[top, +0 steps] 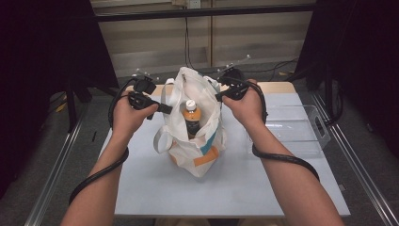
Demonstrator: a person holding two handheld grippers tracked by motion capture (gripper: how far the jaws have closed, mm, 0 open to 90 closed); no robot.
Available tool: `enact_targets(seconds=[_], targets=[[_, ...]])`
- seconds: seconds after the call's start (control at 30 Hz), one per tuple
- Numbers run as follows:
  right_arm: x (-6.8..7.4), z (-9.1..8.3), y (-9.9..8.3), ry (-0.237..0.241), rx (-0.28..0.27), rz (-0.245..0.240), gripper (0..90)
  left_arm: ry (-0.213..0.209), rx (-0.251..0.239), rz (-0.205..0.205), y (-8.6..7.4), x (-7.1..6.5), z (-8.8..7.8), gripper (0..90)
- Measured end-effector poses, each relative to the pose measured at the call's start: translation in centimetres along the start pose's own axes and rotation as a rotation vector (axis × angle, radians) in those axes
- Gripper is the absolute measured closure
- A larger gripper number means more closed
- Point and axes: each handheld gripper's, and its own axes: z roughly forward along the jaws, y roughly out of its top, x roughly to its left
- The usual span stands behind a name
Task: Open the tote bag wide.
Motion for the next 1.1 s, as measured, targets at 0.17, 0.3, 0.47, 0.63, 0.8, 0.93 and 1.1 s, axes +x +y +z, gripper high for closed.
enact_targets(seconds=[0.17, 0.3, 0.47, 0.63, 0.8, 0.93, 1.1], targets=[[-0.4, 0.0, -0.5, -0.006, 0.003, 0.007, 81.9, 0.004, 0.001, -0.014, -0.6, 0.3, 0.1, 88.3], [-0.7, 0.1, -0.9, -0.010, 0.008, 0.015, 81.6, 0.007, -0.006, -0.033, -1.0, 0.5, 0.2, 88.2], [-1.1, 0.2, -1.3, -0.013, 0.011, 0.027, 82.3, 0.006, 0.013, -0.030, -1.4, 0.8, 0.4, 88.3], [-1.3, 0.3, -1.6, -0.008, 0.012, 0.029, 82.6, 0.011, 0.007, -0.052, -1.7, 1.0, 0.7, 88.3], [-1.6, 0.4, -2.1, -0.009, 0.014, 0.039, 83.4, 0.010, 0.011, -0.059, -2.1, 1.2, 0.9, 88.2], [-1.9, 0.5, -2.4, -0.012, 0.013, 0.051, 83.7, 0.016, 0.011, -0.069, -2.3, 1.4, 1.1, 88.2], [-2.1, 0.5, -2.7, -0.011, 0.011, 0.058, 83.7, 0.015, 0.021, -0.069, -2.6, 1.6, 1.0, 88.1]])
